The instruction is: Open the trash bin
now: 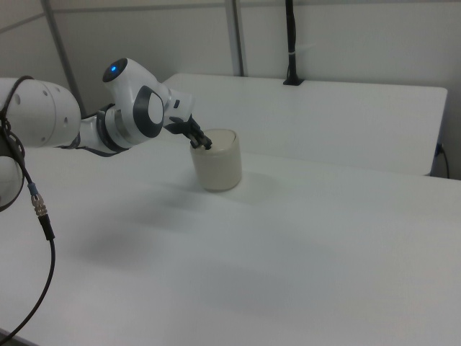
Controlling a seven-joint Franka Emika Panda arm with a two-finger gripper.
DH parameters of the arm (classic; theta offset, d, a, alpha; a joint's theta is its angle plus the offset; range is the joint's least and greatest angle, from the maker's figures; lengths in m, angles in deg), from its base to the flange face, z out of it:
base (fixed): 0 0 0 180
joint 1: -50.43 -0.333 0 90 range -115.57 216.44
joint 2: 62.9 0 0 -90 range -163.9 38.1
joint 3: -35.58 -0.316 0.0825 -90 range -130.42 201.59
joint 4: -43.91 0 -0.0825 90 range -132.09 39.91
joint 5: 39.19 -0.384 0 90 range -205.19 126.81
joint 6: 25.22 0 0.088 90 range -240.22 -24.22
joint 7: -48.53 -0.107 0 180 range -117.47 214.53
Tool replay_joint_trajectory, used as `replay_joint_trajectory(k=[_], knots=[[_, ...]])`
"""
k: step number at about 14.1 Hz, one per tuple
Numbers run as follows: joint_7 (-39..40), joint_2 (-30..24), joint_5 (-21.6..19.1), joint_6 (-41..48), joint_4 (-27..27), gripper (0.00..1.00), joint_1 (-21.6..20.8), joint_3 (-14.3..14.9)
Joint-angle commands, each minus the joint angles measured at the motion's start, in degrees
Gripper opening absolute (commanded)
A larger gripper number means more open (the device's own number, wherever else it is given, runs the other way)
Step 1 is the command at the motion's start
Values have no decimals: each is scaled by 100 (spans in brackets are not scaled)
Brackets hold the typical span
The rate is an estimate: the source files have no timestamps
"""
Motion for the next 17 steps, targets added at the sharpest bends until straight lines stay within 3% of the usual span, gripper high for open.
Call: replay_joint_trajectory(k=[1, 6, 8, 12, 17], knots=[[-166, 120, 115, -116, -46, 0, -51, 9], [-491, -406, -200, -11, -10, 0, 134, 0], [-456, -696, -456, 331, -10, 0, 160, 0], [-439, -1198, -483, 1078, -28, 0, 116, -8], [-203, -1716, -808, 1965, -90, 0, 81, -149]])
